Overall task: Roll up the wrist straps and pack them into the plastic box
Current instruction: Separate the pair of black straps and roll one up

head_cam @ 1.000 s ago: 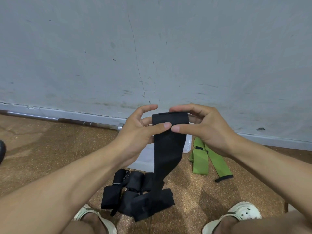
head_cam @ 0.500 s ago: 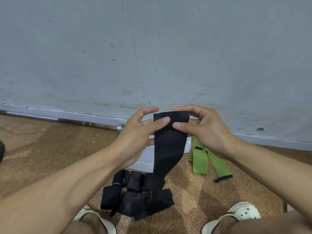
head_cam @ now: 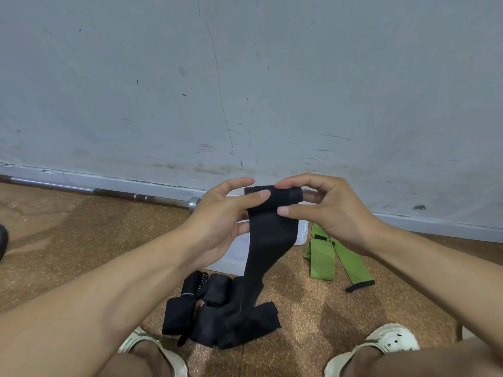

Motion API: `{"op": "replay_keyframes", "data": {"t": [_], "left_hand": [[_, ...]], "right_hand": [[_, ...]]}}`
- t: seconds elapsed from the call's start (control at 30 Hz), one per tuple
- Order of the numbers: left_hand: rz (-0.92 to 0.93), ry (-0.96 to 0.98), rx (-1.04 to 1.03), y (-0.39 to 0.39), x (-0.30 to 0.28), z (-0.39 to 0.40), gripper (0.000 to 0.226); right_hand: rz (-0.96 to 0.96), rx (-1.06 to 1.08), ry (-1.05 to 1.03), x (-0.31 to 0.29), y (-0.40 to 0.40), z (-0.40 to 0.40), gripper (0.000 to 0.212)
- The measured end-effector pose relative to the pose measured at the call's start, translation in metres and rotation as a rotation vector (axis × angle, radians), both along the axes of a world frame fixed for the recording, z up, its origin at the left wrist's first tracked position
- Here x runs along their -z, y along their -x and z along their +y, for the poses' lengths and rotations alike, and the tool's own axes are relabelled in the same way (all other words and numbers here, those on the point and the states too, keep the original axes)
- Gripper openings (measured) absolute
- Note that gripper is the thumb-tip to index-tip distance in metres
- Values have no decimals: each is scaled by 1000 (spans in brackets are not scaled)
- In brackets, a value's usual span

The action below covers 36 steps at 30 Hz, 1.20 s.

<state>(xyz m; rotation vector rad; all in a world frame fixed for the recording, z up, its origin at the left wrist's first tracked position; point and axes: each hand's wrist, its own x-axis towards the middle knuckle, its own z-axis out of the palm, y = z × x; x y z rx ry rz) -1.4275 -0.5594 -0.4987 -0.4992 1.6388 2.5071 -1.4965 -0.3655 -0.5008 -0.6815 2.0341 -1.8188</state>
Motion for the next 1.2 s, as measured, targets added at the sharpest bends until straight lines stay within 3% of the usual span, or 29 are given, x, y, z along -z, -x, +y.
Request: {"op": "replay_keyframes", "data": {"t": [0.1,0.3,0.43,0.63,0.87,0.97,1.2], "left_hand": [[39,21,27,0,-1,-1,54],[125,37,60,0,-3,0,60],[151,93,62,-1,2,1,62],[105,102,82,-4,8,4,41],[26,49,91,-4,5,5,46],[25,49,48,-2,5,4,31],[87,84,5,1,7,1,48]], "right_hand": [[-152,-55,51,-4,-3,3,41],[-180,-22,6,1,-1,2,58],[-193,-54,4,4,-2,4,44],[-156,18,62,3,-1,1,33],[-106,34,78,7,-2,0,35],[-47,39,19,10,-1,0,35],[-185,-9,29,5,1,2,47]]}}
